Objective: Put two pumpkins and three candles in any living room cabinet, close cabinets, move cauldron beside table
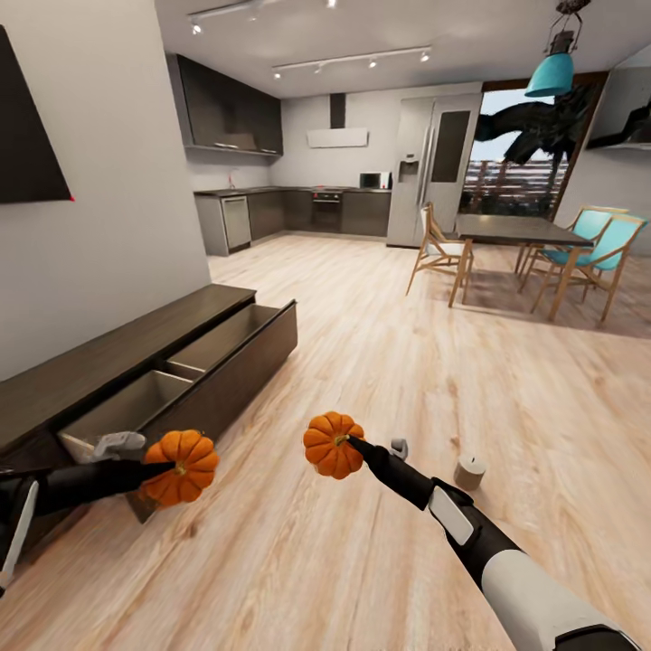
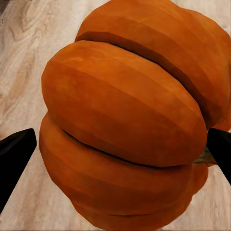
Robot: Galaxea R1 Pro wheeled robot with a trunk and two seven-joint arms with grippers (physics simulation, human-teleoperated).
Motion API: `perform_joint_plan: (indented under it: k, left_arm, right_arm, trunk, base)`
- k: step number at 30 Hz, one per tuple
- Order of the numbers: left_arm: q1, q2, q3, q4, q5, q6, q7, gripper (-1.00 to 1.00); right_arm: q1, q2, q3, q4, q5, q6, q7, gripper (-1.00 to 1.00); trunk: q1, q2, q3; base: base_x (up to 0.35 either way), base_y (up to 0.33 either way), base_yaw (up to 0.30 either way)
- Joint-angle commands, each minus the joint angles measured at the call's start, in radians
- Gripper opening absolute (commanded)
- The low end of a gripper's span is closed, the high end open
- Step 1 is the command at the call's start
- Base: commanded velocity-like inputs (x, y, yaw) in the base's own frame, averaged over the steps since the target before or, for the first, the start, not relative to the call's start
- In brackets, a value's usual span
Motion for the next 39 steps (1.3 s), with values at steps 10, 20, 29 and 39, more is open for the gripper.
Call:
perform_joint_plan:
  k: [10, 20, 29, 39]
  left_arm:
    - [-0.011, -0.158, -0.016, -0.033, 0.007, 0.008, 0.297, -1.00]
    - [-0.011, -0.168, -0.014, -0.039, 0.014, 0.005, 0.325, -1.00]
    - [-0.010, -0.247, -0.023, -0.069, 0.010, 0.000, 0.494, -1.00]
    - [-0.009, -0.257, -0.028, -0.105, 0.025, 0.004, 0.498, -1.00]
  right_arm:
    - [-0.001, -0.001, 0.003, 0.001, -0.014, 0.009, -0.004, -1.00]
    - [-0.001, 0.002, 0.003, 0.004, -0.014, -0.004, -0.004, -1.00]
    - [-0.001, 0.002, 0.003, 0.005, -0.014, -0.005, -0.005, -1.00]
    - [-0.001, 0.002, 0.003, 0.005, -0.014, -0.019, -0.006, -1.00]
  trunk:
    - [0.000, -0.001, 0.003]
    - [0.000, -0.001, 0.007]
    - [0.000, -0.001, 0.010]
    - [0.000, -0.001, 0.014]
  base:
    - [0.000, 0.000, -0.280]
    - [0.000, 0.000, -0.280]
    - [0.000, 0.000, -0.280]
    - [0.010, 0.000, -0.280]
